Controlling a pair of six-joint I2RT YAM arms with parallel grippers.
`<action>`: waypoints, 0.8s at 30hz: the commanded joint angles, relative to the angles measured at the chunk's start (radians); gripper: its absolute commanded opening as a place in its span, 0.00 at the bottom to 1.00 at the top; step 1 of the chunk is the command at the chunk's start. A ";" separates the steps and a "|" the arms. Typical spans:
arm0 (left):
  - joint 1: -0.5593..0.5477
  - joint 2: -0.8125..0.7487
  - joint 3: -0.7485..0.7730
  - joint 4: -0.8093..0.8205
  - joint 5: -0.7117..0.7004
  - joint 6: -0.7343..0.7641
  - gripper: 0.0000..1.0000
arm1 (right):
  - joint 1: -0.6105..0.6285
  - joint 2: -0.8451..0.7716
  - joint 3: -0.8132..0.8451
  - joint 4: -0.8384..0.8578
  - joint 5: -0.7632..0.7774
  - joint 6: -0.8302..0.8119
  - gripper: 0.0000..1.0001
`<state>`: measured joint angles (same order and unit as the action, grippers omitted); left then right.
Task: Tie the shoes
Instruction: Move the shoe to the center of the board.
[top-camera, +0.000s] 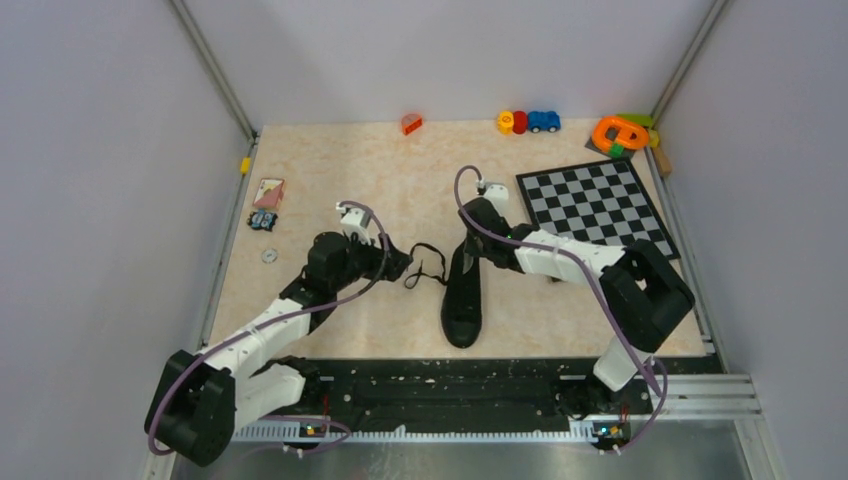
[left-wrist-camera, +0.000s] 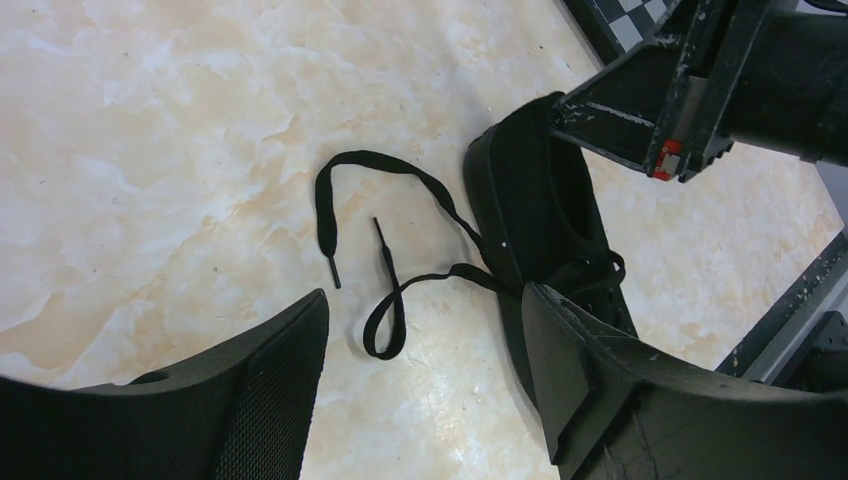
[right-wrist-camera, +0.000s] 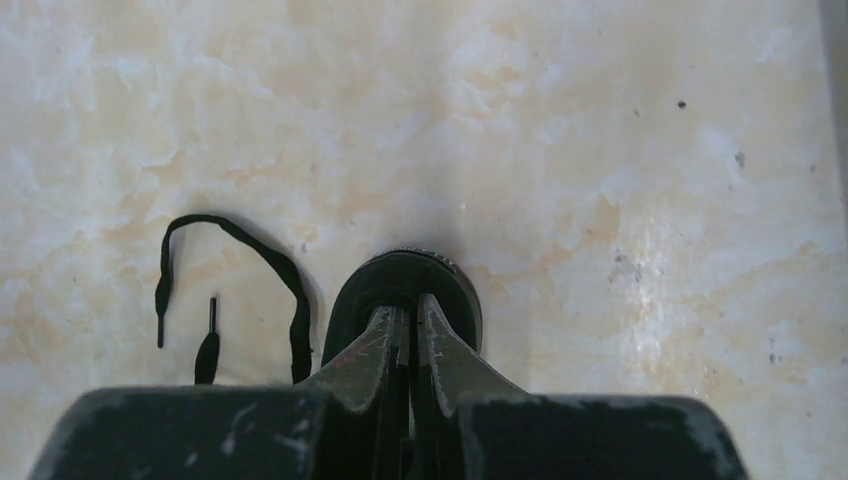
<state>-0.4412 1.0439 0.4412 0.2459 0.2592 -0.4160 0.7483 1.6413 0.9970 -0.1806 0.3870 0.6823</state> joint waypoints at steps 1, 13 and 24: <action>-0.002 -0.013 -0.003 0.013 -0.035 -0.009 0.75 | -0.026 0.063 0.132 0.043 0.037 -0.026 0.00; 0.011 0.059 0.039 -0.083 -0.188 -0.027 0.73 | -0.171 0.294 0.425 0.075 -0.081 -0.167 0.16; 0.020 0.139 0.077 -0.105 -0.233 -0.042 0.71 | -0.121 0.096 0.355 0.015 -0.150 -0.336 0.50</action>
<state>-0.4286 1.1492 0.4652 0.1341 0.0643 -0.4458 0.5812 1.8957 1.3888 -0.1570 0.2485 0.4053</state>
